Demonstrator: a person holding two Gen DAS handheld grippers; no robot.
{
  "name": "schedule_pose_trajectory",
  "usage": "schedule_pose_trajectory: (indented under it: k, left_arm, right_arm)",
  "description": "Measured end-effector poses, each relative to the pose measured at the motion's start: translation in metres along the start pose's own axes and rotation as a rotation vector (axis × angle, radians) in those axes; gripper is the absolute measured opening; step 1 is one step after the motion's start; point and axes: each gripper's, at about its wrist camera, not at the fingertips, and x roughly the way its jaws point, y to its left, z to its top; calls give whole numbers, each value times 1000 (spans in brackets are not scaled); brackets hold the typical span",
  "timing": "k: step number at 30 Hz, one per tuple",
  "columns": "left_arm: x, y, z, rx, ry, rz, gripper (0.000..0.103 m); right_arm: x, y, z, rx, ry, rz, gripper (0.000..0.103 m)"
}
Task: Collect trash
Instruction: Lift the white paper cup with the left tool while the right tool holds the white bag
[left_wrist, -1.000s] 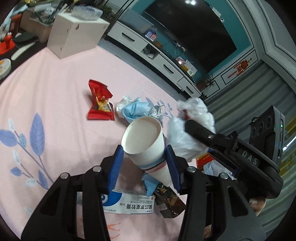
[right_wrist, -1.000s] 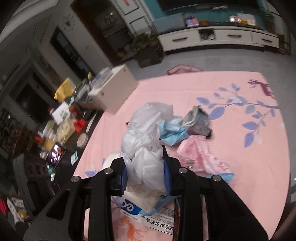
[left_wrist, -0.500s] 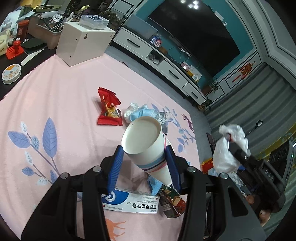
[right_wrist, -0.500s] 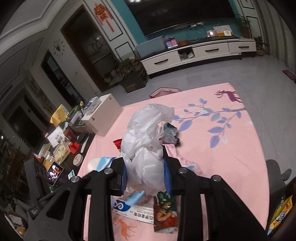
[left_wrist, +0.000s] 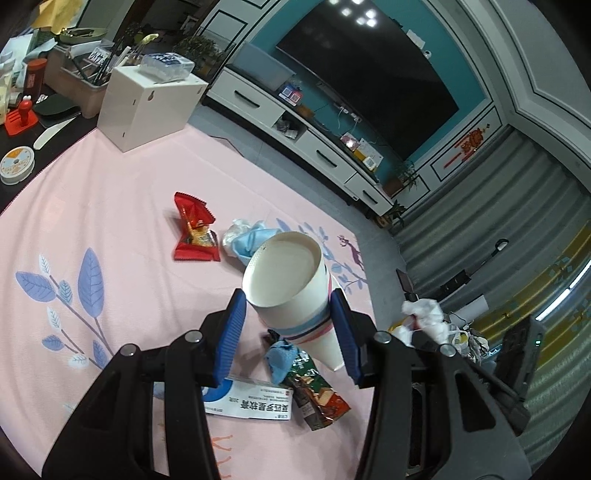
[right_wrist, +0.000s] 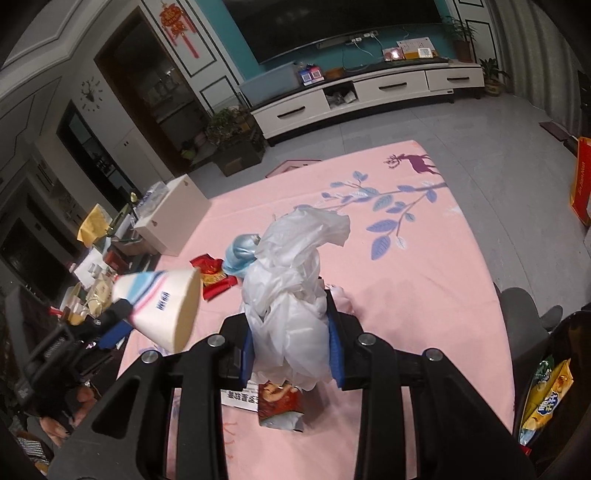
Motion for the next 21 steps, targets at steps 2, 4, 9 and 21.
schedule_pose_trajectory:
  k: [2, 4, 9, 21]
  left_arm:
    - [-2, -4, -1, 13, -4, -6, 48]
    - [-4, -8, -1, 24, -7, -16, 48]
    - [-7, -17, -3, 49, -12, -26, 48]
    - [-9, -32, -9, 83, -16, -25, 48]
  right_arm:
    - [0, 0, -1, -2, 2, -2, 34]
    - [-1, 1, -2, -3, -1, -4, 34]
    - [-3, 1, -3, -9, -3, -7, 34]
    - [-5, -2, -3, 1, -11, -27, 34]
